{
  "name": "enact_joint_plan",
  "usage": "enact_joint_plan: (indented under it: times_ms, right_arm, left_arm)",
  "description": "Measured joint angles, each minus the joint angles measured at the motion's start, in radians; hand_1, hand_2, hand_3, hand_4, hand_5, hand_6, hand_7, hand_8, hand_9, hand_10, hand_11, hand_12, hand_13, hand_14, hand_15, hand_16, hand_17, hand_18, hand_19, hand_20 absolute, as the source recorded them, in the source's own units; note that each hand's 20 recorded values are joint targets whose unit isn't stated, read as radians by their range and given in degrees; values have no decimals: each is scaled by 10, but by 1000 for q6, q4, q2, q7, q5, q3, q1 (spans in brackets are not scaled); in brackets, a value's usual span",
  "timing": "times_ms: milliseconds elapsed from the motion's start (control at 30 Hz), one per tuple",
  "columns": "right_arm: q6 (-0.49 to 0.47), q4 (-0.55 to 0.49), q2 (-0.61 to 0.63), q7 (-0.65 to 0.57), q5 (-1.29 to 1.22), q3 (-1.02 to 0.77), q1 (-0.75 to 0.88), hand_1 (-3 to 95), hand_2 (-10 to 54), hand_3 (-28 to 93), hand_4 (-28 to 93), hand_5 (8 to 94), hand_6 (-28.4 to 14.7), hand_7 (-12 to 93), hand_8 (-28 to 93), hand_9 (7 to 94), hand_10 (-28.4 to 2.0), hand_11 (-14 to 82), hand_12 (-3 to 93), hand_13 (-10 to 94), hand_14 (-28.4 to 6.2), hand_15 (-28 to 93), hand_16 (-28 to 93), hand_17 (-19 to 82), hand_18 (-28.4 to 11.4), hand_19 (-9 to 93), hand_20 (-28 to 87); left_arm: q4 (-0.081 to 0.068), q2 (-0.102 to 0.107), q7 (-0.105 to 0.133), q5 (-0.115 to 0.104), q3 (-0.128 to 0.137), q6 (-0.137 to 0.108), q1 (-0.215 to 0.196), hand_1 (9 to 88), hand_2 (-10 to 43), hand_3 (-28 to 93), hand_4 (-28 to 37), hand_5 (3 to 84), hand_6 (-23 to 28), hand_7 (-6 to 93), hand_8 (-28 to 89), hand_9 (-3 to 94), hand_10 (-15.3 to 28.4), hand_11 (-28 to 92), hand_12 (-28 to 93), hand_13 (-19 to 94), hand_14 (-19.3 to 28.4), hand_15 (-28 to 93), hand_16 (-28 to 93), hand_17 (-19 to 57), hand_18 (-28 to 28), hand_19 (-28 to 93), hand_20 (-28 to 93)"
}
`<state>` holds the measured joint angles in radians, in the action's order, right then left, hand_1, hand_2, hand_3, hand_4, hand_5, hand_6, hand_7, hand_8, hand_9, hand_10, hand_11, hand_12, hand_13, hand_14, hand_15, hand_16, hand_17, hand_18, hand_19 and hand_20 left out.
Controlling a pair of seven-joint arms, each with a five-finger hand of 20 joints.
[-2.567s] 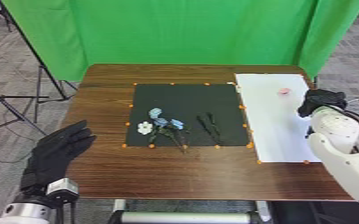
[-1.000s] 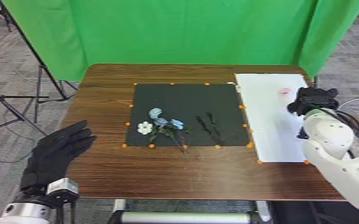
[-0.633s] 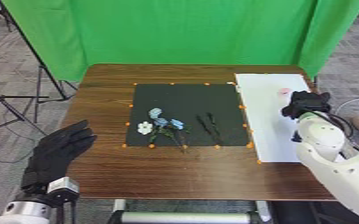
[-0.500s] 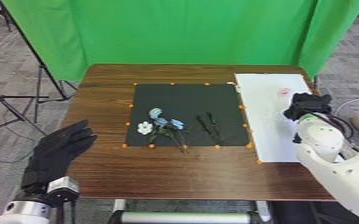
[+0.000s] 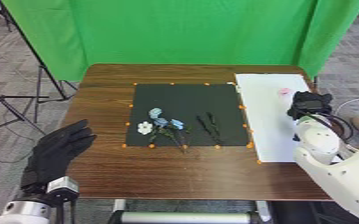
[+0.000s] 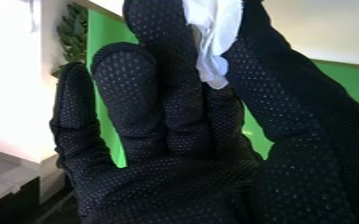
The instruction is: Arrange flowers
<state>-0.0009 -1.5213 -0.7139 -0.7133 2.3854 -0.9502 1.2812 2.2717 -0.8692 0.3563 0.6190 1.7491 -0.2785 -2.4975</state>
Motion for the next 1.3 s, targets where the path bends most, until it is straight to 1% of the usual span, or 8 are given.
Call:
enact_joint_plan:
  times_ms: [233,333,500,700,867,1033,1133,1300]
  right_arm:
    - [53,-71,32,32,-18,49,-35,538,-94,773,-283,817,-1,225,21,881,-66,257,373,678,-68,669,344,163,-258,751,372]
    - [78,-109,37,72,-32,110,-84,537,-94,775,-283,817,-1,224,23,881,-65,257,373,679,-67,670,344,162,-258,752,372]
    - [78,-144,2,143,-62,208,-185,536,-94,777,-283,817,-1,223,25,881,-64,256,377,678,-64,670,346,160,-255,752,370]
    - [55,-117,-124,177,-47,263,-264,534,-91,775,-283,815,2,225,25,880,-63,258,375,678,-63,668,348,157,-253,750,370]
    - [22,-82,-230,183,-15,274,-271,531,-90,777,-283,813,4,228,23,877,-66,260,374,677,-65,667,350,155,-252,749,369]
    - [-9,-60,-283,190,36,308,-264,521,-87,783,-283,809,4,231,19,867,-68,257,371,659,-61,662,353,145,-246,743,368]
    - [-38,-43,-305,201,87,321,-256,518,-85,785,-283,802,3,232,14,862,-68,252,369,647,-60,659,352,135,-244,736,365]
    - [-78,-25,-327,201,86,315,-238,477,-90,799,-283,774,-2,241,-4,839,-73,252,365,618,-79,675,330,116,-246,727,367]
  left_arm:
    - [6,-1,0,0,12,-3,-20,278,59,824,-122,458,139,125,-82,380,225,352,85,274,284,575,-125,-96,214,579,114]
    - [9,-2,-1,0,19,-4,-28,277,59,825,-122,458,139,125,-82,380,225,352,85,274,284,576,-125,-96,214,580,114]
    - [12,-3,-4,1,27,-5,-34,277,60,824,-122,458,139,126,-82,380,225,352,84,274,284,575,-125,-96,214,580,113]
    - [13,-3,-17,2,28,-4,-27,277,60,824,-122,457,139,126,-82,381,225,352,84,274,284,576,-125,-96,214,580,113]
    - [12,-4,-23,3,28,-4,-19,277,59,824,-120,457,139,125,-82,381,226,351,84,274,284,576,-125,-96,214,580,112]
    - [13,-9,-27,5,44,-4,-26,277,58,826,-120,459,140,126,-82,382,226,351,85,275,284,577,-126,-96,214,580,111]
    - [13,-13,-32,7,45,-3,-26,277,58,827,-121,460,140,127,-82,382,226,352,85,275,284,577,-125,-96,214,580,111]
    - [11,-16,-43,12,43,-1,-13,277,58,827,-122,460,140,127,-82,382,225,351,85,275,284,577,-125,-96,214,581,111]
